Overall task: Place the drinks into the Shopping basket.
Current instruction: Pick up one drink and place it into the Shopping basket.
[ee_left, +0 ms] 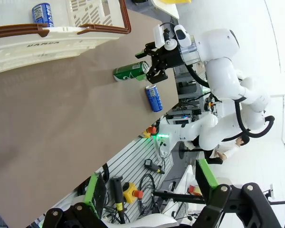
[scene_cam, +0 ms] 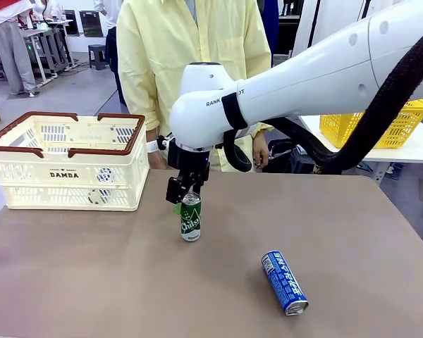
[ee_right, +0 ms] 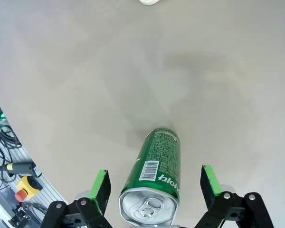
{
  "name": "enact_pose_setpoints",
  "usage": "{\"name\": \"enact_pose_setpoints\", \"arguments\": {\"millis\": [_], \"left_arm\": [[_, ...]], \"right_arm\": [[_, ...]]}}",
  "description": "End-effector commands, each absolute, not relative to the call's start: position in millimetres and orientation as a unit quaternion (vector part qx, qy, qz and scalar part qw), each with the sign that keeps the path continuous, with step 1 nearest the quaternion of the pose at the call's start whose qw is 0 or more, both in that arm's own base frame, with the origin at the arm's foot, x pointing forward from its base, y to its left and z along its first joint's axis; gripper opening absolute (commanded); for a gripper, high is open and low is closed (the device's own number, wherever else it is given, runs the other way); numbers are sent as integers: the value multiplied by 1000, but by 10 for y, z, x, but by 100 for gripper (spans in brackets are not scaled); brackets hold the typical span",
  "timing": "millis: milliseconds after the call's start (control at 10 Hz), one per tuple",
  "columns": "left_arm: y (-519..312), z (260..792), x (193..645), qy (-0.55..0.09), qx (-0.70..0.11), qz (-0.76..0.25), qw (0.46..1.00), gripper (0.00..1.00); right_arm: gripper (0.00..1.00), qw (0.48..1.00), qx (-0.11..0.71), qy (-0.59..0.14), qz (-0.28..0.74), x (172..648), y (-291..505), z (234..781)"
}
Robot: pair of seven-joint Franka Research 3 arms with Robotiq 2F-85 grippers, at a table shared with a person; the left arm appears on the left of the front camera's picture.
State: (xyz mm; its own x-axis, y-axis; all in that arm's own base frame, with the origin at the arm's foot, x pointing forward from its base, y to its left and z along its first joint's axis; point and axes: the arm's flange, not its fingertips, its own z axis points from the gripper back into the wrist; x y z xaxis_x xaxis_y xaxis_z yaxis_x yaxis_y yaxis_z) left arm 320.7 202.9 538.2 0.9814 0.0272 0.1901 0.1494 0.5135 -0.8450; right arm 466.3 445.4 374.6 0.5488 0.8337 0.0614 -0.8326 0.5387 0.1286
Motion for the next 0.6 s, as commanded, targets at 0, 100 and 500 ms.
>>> {"name": "enact_pose_setpoints", "arguments": {"millis": [0,100,500], "left_arm": [[2027,5388,3187,-87,-487,-31,868,100],[2027,5388,3187,-87,-487,-31,868,100],[2027,5388,3187,-87,-487,-31,868,100]], "right_arm": [[100,869,86,4,487,4677,4391,3862],[100,871,98,-4,481,4706,4291,4123],[100,907,261,-18,331,5029,2393,5755]]}}
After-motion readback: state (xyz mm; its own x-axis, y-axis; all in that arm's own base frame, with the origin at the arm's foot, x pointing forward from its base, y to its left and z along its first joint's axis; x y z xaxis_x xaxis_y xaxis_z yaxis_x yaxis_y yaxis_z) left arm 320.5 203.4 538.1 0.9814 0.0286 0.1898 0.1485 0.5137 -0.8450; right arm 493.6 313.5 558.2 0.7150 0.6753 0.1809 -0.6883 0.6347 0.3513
